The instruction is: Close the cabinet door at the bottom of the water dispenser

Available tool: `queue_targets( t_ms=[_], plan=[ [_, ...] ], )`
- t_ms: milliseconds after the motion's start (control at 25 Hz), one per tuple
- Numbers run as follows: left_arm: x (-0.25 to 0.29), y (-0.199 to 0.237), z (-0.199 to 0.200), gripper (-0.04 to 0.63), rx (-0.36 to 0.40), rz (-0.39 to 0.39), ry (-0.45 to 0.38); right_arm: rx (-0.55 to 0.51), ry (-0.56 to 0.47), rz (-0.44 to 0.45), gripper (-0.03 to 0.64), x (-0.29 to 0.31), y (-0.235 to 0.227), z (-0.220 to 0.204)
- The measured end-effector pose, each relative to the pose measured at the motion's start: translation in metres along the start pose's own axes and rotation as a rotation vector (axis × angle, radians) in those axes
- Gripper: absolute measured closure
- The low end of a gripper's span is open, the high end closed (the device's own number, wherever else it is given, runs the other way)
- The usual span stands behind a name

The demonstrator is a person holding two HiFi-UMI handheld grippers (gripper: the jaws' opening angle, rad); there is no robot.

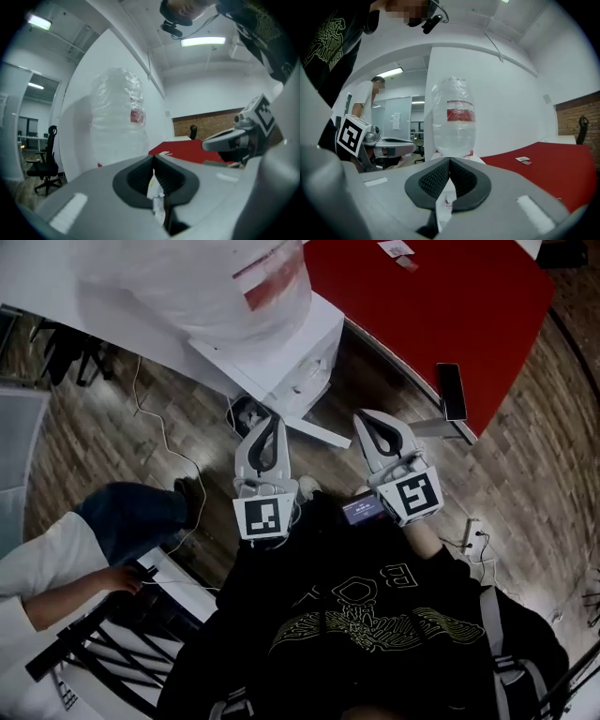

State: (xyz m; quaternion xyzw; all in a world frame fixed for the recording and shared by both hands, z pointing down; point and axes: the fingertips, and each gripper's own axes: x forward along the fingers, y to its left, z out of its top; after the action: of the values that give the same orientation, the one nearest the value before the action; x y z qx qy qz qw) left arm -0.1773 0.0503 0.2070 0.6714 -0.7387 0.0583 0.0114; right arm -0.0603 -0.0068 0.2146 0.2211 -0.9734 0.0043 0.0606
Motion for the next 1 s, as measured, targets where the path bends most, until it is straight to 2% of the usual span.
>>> queue_targets(
  t_ms=[160, 320, 400, 520, 640, 720, 800, 1000],
  plan=[
    [0.022, 0.003, -0.041, 0.588, 0.054, -0.059, 0.079, 0.071, 0.098, -0.061, 0.618, 0.003, -0.015, -0.037],
    [0.044, -0.005, -0.092, 0.586, 0.054, -0.099, 0.170, 0.100, 0.128, -0.011, 0.617, 0.001, -0.017, -0.071],
    [0.051, -0.023, -0.127, 0.580, 0.077, -0.154, 0.244, 0.148, 0.118, -0.006, 0.617, -0.001, -0.025, -0.082],
    [0.062, -0.061, -0.195, 0.552, 0.151, -0.277, 0.371, 0.260, 0.095, -0.051, 0.617, -0.005, -0.049, -0.102],
    [0.075, -0.091, -0.269, 0.530, 0.224, -0.370, 0.483, 0.263, 0.124, -0.058, 0.617, 0.000, -0.065, -0.142],
    [0.081, -0.110, -0.325, 0.479, 0.287, -0.444, 0.579, 0.263, 0.158, -0.046, 0.615, 0.002, -0.071, -0.176],
    [0.086, -0.125, -0.375, 0.456, 0.353, -0.510, 0.648, 0.277, 0.180, -0.042, 0.612, 0.004, -0.078, -0.205],
    [0.084, -0.157, -0.480, 0.413, 0.592, -0.674, 0.751, 0.292, 0.194, -0.044, 0.607, -0.004, -0.080, -0.257]
  ],
)
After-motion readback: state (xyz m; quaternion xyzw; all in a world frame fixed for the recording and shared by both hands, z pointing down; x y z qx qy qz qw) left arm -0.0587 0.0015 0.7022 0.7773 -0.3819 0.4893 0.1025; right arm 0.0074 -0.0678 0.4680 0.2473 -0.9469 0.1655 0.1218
